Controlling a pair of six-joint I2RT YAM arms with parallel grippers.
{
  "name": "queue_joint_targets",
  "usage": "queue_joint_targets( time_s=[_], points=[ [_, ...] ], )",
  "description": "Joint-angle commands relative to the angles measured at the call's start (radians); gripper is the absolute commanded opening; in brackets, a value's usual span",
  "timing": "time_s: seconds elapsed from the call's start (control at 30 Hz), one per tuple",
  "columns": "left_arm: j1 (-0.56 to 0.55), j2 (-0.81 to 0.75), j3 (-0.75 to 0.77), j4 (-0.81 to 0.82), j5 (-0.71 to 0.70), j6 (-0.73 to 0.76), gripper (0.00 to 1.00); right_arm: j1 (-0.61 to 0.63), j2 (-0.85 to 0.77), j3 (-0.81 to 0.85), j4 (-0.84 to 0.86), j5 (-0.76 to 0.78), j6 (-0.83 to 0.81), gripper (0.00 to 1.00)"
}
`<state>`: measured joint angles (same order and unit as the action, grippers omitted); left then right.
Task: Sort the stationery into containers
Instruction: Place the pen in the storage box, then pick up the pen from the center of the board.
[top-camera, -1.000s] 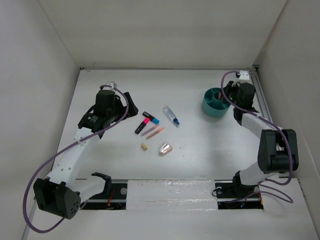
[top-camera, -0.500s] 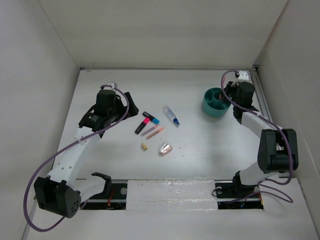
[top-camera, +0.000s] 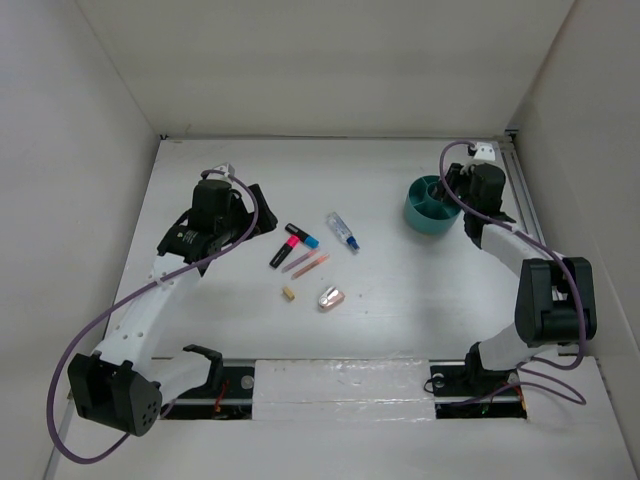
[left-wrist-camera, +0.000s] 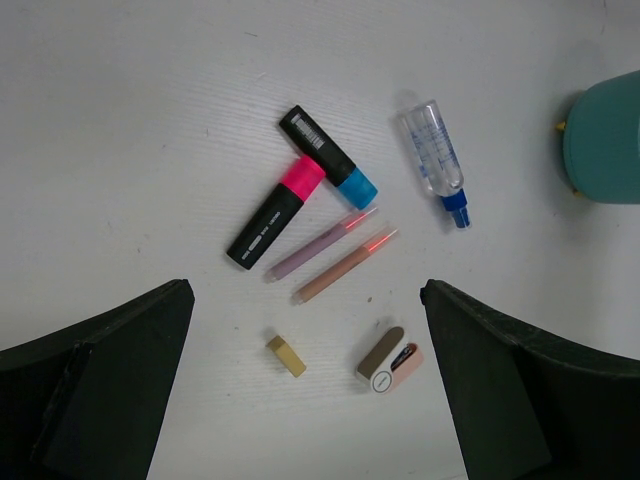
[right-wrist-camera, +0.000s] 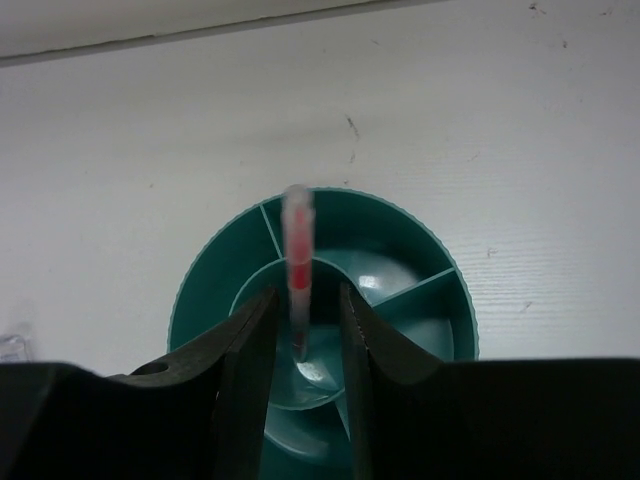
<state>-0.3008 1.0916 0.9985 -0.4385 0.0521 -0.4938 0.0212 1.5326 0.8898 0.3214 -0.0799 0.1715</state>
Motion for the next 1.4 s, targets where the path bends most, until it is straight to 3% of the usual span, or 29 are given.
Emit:
queue_joint_targets(
  time_s=[0.0,0.4,0.57,0.63,0.67,0.7,0.9,1.1,1.23,1.33,1.37],
  points=[
    [0.002,-0.002,0.006,0.024,0.009,0.015,0.99,0.017,-0.006,0.026,0.018,0.022,-0.004,0.37],
    [0.002,-0.002,0.006,0.024,-0.001,0.015,0.99,0.057,-0.164,-0.028,0.070,0.028,-0.004,0.43],
    [0.002,0.007,0.015,0.014,-0.032,0.005,0.99,0.091,-0.213,0.015,-0.007,0.057,-0.004,0.52],
    [0.002,0.016,0.026,0.001,-0.054,0.004,0.99,0.106,-0.223,0.058,-0.069,0.043,-0.004,0.60],
    [0.002,0.016,0.026,0.001,-0.079,-0.006,0.99,0.115,-0.212,0.076,-0.096,0.034,-0.004,0.98],
    [0.002,0.016,0.026,-0.008,-0.095,-0.015,0.99,0.146,-0.212,0.109,-0.117,0.034,-0.004,1.00],
    [0.002,0.016,0.045,-0.065,-0.265,-0.071,0.99,0.308,-0.129,0.192,-0.246,0.135,0.040,1.00],
    [0.002,0.016,0.063,-0.117,-0.406,-0.132,0.99,0.462,-0.002,0.299,-0.398,0.103,0.075,0.96],
    [0.002,0.034,0.074,-0.160,-0.452,-0.170,0.99,0.552,0.105,0.385,-0.501,0.098,0.164,0.83],
    [0.002,0.045,0.083,-0.160,-0.462,-0.170,0.99,0.670,0.164,0.435,-0.583,0.309,0.334,0.69],
    [0.002,0.045,0.083,-0.160,-0.462,-0.170,0.99,0.703,0.164,0.436,-0.584,0.436,0.385,0.58]
  ],
)
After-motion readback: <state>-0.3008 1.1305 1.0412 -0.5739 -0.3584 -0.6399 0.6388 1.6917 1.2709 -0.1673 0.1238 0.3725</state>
